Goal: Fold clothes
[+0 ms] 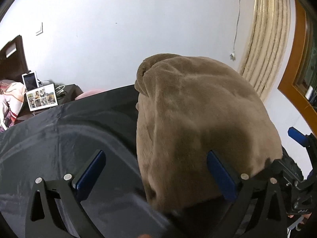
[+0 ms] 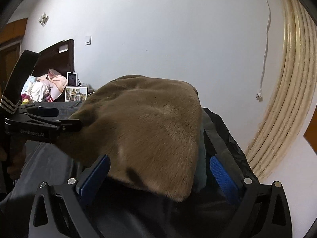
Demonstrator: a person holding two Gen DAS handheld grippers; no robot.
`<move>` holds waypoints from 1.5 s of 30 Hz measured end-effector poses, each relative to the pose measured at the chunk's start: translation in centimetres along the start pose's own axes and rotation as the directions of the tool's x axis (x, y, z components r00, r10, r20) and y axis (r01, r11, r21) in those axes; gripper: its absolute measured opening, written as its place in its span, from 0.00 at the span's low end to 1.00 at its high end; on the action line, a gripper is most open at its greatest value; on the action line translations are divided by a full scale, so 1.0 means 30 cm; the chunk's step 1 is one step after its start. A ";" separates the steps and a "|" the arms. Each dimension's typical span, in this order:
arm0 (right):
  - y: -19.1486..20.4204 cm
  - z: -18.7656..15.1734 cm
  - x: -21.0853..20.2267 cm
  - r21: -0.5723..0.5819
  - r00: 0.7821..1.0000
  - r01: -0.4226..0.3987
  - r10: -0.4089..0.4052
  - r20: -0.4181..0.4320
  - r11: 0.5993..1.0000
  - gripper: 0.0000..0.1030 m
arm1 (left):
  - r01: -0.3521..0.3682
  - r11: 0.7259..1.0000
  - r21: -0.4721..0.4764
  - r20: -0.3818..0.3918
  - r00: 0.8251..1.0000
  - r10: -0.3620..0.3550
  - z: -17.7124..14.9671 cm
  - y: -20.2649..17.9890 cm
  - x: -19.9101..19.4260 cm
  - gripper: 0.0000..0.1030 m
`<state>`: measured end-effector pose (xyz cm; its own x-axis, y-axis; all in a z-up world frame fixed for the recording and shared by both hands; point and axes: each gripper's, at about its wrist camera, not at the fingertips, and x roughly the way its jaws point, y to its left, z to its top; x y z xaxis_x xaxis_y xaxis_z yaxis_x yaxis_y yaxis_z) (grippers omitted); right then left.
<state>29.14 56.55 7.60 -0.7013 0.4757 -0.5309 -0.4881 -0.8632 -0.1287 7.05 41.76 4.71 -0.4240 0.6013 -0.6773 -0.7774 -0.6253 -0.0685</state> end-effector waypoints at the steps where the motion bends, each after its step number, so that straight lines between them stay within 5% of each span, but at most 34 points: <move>1: 0.009 -0.006 -0.009 -0.003 1.000 0.005 -0.005 -0.003 1.000 0.99 | -0.012 1.000 0.006 0.004 1.000 0.012 -0.011 -0.009 -0.013 0.99; 13: 0.044 -0.027 -0.117 0.027 1.000 0.014 -0.014 0.016 1.000 0.99 | -0.069 0.994 0.088 0.026 0.997 0.067 -0.086 -0.101 -0.151 0.99; 45: 0.041 0.008 -0.335 0.034 0.988 0.066 -0.070 0.136 0.997 0.99 | -0.097 0.985 0.140 0.137 0.987 0.078 -0.049 -0.222 -0.326 0.99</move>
<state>35.46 50.75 12.97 -0.7293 0.5537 -0.4019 -0.5509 -0.8236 -0.1350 17.04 39.32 10.71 -0.5431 0.6133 -0.5735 -0.7898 -0.6050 0.1009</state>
